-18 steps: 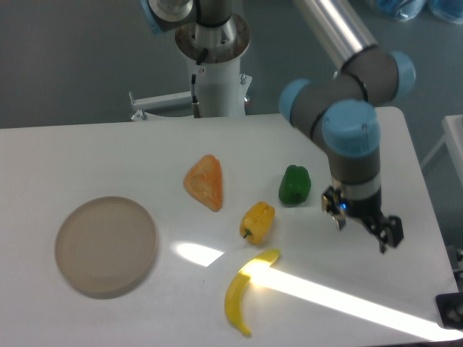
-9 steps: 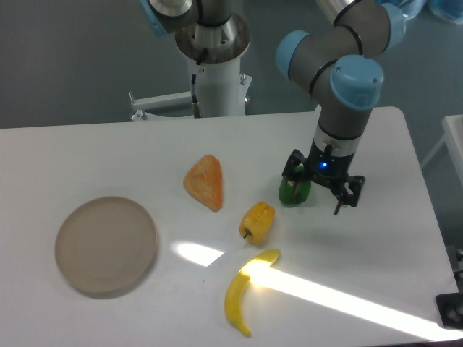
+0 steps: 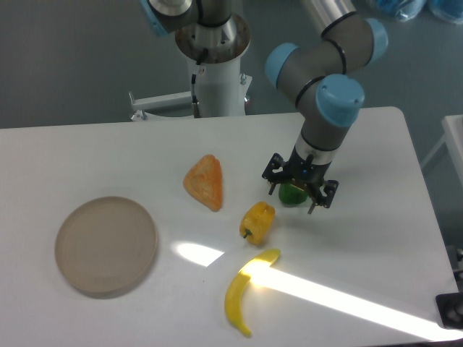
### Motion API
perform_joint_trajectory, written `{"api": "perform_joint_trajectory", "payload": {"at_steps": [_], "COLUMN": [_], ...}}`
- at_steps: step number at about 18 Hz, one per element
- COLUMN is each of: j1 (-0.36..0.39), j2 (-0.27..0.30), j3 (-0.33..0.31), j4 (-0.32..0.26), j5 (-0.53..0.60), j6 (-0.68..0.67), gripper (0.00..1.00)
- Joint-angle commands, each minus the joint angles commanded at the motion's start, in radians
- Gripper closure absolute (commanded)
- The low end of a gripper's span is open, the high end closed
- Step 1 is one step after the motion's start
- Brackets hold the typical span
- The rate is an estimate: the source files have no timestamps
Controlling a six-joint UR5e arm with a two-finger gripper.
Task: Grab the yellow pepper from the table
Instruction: 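Move the open gripper toward the yellow pepper and lower onto it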
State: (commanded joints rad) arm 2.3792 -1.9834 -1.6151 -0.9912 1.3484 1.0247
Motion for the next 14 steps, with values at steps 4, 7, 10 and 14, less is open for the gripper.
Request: {"api": "perform_joint_trajectory", "payload": {"at_steps": [4,7,10,14], "j1": [-0.032,-0.038,-0.055,-0.058], "j2": [-0.020,-0.029,-0.026,-0.023], "j3": [-0.017,-0.019,-0.032,-0.049], "j4": [0.025,0.042,0.043,0.045], "j5": [0.005,0.006,0.008,0.009], "j6": [-0.002,0.000,0.002,0.003], "gripper": [0.00,0.00,0.00,0.00]}}
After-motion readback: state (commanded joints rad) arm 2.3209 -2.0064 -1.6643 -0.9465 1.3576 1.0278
